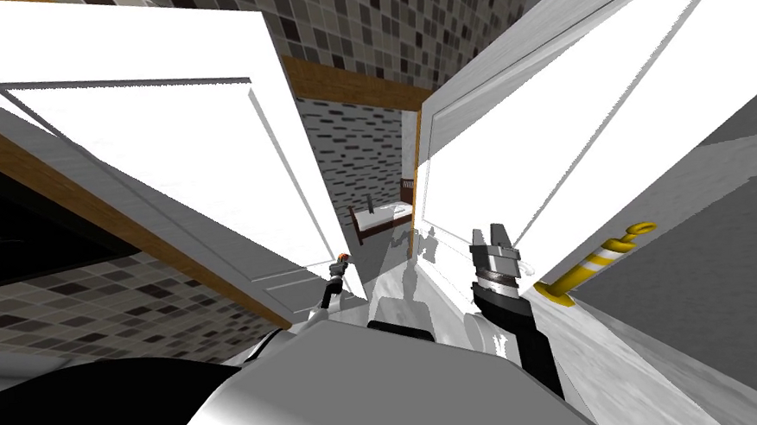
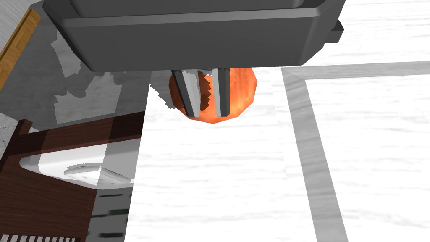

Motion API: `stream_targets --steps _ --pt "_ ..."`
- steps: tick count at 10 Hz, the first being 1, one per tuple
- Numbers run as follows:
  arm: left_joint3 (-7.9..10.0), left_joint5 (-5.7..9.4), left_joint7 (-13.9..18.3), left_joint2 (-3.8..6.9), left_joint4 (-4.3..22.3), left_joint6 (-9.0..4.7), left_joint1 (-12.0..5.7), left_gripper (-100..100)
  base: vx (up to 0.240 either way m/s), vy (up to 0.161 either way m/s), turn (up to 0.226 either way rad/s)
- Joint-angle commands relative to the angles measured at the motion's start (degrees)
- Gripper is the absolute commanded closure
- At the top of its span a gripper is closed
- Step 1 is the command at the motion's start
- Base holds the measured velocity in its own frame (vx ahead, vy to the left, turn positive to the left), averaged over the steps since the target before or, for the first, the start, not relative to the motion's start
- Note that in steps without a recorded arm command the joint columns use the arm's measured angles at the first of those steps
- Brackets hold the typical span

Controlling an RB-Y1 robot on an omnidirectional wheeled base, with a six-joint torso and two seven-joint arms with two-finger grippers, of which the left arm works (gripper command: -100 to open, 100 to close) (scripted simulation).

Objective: Pull the door open

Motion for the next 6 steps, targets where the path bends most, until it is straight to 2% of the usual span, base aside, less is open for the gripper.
stream_targets --steps 1,2,3,6 --pt "-0.48 -0.14 0.74 -0.34 2.26 -0.09 0.18 100 -0.002 -0.005 0.001" --pt "-0.13 -0.06 0.43 0.17 1.06 -0.34 -0.52 100 -0.010 -0.006 0.010" --pt "-0.95 -0.46 1.84 0.94 1.03 -0.87 -0.14 100 -0.106 -0.027 -0.101" --pt "-2.02 -0.94 3.44 1.73 1.01 -1.12 0.60 100 -0.160 -0.030 -0.083"
